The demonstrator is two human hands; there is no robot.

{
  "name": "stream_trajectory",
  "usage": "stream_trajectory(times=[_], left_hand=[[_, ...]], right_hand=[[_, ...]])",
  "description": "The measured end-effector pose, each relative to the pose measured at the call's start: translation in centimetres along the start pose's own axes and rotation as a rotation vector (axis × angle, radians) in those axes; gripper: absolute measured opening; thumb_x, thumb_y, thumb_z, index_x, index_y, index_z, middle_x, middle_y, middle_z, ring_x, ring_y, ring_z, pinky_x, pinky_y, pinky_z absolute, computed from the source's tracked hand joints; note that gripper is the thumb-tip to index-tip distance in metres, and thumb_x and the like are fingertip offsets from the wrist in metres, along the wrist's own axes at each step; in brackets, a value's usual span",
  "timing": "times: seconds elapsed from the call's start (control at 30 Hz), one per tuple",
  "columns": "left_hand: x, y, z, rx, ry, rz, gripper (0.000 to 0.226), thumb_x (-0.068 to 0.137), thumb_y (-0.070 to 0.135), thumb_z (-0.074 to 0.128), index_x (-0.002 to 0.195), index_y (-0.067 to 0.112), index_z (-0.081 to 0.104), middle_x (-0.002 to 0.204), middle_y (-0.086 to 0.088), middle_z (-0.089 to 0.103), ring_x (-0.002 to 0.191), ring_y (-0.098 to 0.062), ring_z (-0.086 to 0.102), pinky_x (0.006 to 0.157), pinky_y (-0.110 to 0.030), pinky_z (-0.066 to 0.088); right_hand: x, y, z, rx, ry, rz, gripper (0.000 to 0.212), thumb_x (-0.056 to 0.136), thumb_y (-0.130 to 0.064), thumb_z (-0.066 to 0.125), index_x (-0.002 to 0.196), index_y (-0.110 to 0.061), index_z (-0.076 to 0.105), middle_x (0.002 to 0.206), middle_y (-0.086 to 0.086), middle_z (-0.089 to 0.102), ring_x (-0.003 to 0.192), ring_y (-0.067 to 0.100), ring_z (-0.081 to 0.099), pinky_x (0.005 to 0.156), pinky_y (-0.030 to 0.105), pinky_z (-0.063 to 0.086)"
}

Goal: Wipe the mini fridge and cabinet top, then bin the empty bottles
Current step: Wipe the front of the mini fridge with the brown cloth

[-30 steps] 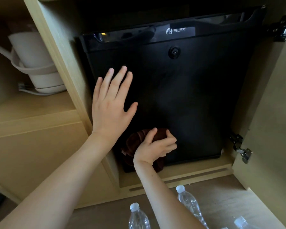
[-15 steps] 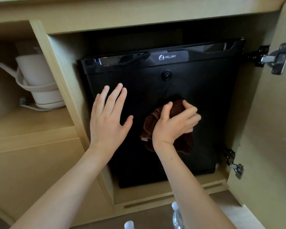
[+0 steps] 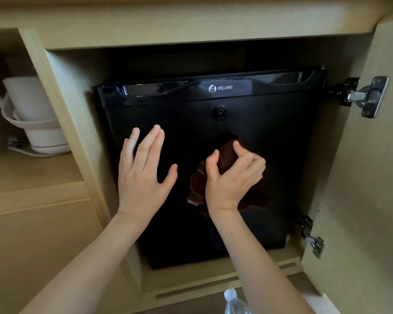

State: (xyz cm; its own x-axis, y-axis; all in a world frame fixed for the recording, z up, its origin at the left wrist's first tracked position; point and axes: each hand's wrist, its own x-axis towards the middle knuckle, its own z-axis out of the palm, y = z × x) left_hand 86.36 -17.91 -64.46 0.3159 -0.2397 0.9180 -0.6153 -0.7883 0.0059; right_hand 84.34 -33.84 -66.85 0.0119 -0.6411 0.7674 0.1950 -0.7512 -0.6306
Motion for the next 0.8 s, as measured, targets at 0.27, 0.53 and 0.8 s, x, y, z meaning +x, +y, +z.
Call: stream_trajectory(times=[0.27, 0.53, 0.8], left_hand=[[0.1, -0.8, -0.9, 0.021, -0.032, 0.059, 0.066, 0.092, 0.031, 0.066, 0.150, 0.013, 0.041, 0.156, 0.001, 0.039, 0.149, -0.026, 0.025, 0.118, -0.049, 0.029], [1.0, -2.4, -3.2, -0.099, -0.051, 0.068, 0.056, 0.093, 0.018, 0.068, 0.146, 0.012, 0.048, 0.152, -0.001, 0.044, 0.145, -0.019, 0.032, 0.121, -0.029, 0.023], [1.2, -2.4, -4.3, -0.192, -0.068, 0.018, 0.061, 0.088, 0.004, 0.070, 0.145, 0.008, 0.048, 0.151, -0.004, 0.044, 0.144, -0.018, 0.030, 0.121, -0.019, 0.015]], right_hand=[[-4.9, 1.5, -0.9, -0.076, -0.041, 0.125, 0.040, 0.085, -0.036, 0.064, 0.110, -0.007, 0.055, 0.094, 0.018, 0.052, 0.089, 0.033, 0.050, 0.076, 0.049, 0.045], [-3.2, -2.9, 0.3, -0.014, -0.044, 0.204, 0.039, 0.083, -0.032, 0.070, 0.108, -0.003, 0.061, 0.096, 0.018, 0.052, 0.093, 0.036, 0.053, 0.080, 0.048, 0.042], [-1.3, -7.7, 3.3, -0.014, 0.012, 0.055, 0.035, 0.083, -0.039, 0.065, 0.106, -0.013, 0.059, 0.094, 0.012, 0.051, 0.090, 0.029, 0.052, 0.079, 0.039, 0.036]])
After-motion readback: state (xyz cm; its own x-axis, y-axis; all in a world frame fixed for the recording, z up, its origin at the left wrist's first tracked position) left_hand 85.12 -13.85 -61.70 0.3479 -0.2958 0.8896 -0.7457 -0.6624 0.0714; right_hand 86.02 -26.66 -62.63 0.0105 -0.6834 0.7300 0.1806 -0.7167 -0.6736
